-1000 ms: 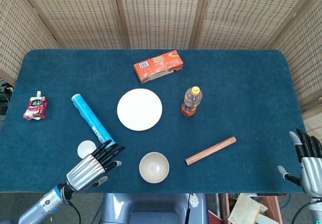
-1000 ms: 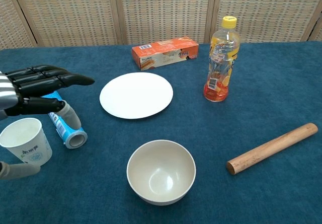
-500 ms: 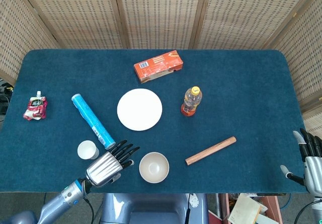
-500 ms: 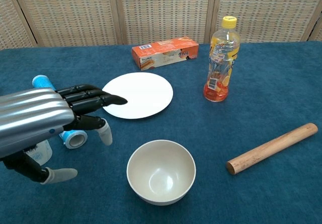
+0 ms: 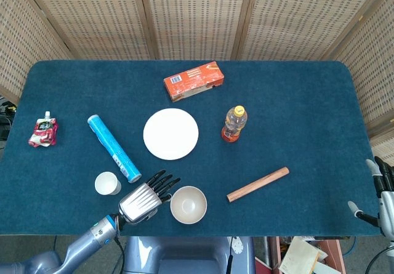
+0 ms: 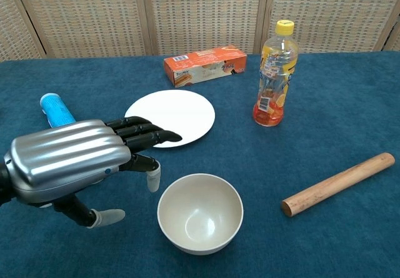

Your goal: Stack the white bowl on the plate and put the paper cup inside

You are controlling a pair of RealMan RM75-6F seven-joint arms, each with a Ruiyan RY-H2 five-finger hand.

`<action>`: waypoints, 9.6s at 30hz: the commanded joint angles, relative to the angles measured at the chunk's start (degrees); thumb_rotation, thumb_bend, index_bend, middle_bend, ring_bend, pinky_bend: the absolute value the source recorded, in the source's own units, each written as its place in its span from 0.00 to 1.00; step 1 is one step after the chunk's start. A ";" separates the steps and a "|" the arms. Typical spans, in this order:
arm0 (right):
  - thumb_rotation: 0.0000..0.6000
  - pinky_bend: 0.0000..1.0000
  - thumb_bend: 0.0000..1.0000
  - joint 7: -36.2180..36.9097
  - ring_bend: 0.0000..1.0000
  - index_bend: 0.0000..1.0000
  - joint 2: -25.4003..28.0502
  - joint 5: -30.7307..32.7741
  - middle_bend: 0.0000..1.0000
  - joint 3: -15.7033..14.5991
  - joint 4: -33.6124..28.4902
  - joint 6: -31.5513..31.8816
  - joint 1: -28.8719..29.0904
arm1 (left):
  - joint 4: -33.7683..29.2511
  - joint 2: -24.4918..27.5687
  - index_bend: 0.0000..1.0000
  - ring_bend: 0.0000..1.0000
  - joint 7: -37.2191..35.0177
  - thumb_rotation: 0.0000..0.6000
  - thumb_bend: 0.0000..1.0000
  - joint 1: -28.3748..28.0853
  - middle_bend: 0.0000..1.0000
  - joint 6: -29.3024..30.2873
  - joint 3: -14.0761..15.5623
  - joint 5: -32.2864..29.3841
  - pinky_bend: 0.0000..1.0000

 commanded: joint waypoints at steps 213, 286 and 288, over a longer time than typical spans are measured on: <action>1.00 0.00 0.17 12.66 0.00 0.00 1.90 2.95 0.00 1.42 3.51 -0.87 -1.73 | 18.04 13.80 0.37 0.00 -25.26 1.00 0.18 14.87 0.00 41.03 14.85 7.91 0.00; 1.00 0.00 0.17 15.62 0.00 0.00 2.27 3.20 0.00 1.47 4.31 -1.74 -1.64 | 1.99 13.34 0.66 0.00 -13.34 1.00 0.46 -5.13 0.00 6.42 -9.30 -14.70 0.00; 1.00 0.00 0.17 16.50 0.00 0.00 2.28 3.46 0.00 1.52 4.76 -2.08 -1.61 | 0.27 13.77 0.66 0.00 -10.12 1.00 0.46 -7.82 0.00 3.21 -11.66 -19.64 0.00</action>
